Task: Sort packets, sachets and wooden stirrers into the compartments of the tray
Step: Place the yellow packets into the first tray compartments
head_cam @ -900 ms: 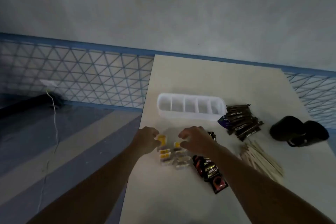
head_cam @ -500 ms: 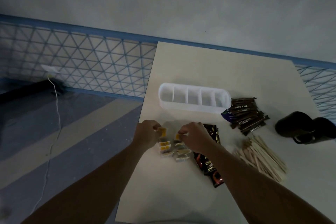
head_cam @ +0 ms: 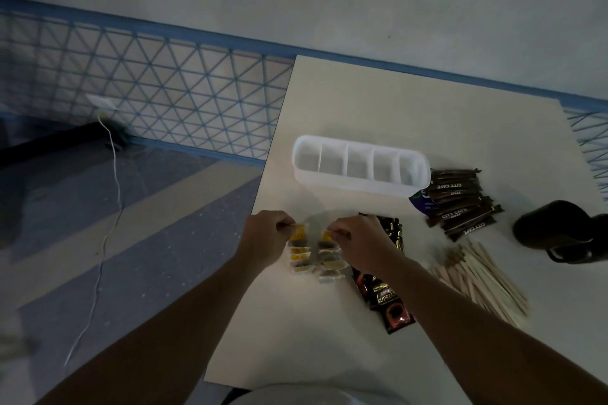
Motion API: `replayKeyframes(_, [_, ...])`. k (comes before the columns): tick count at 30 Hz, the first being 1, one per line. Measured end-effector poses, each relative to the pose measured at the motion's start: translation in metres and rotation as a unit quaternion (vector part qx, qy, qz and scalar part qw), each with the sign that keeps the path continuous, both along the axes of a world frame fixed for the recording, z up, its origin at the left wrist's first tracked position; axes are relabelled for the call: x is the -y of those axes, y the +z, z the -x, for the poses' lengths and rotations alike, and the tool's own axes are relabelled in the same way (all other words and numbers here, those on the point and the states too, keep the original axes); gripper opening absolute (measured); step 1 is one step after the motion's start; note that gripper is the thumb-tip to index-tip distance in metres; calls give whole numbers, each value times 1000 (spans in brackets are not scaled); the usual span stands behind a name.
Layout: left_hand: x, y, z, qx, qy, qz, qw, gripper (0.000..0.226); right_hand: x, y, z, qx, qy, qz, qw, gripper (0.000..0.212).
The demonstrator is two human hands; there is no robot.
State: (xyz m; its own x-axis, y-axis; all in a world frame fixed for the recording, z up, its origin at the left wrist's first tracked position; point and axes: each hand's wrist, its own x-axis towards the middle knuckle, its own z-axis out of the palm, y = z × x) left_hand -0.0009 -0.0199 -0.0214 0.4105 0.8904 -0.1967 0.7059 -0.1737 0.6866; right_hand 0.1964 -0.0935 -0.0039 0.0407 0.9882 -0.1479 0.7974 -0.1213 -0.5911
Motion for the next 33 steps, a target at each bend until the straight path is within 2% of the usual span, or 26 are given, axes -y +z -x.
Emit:
replayKeyframes(5, [2,-3,-1,-9,0,6,1000,15,6,13,3,-18,17,38,999,19])
replayKeyframes(9, [3,-3,-3,-21,-1,23,1000,19,4,12,2,-7,34,58,998,30])
replayKeyframes(16, [3,-5,-6,-10,14,36,999,18,0,-4,4,5,-7,59,998,21])
replayKeyframes(23, [-4,5,-10,9,7,4,1000,18,-4,-7,4,-4,-28,26,999,12])
replayKeyframes(33, [-52,51,-31,33,3,-78,996,15,-38,41,-27,-8,-62,-26,998,14])
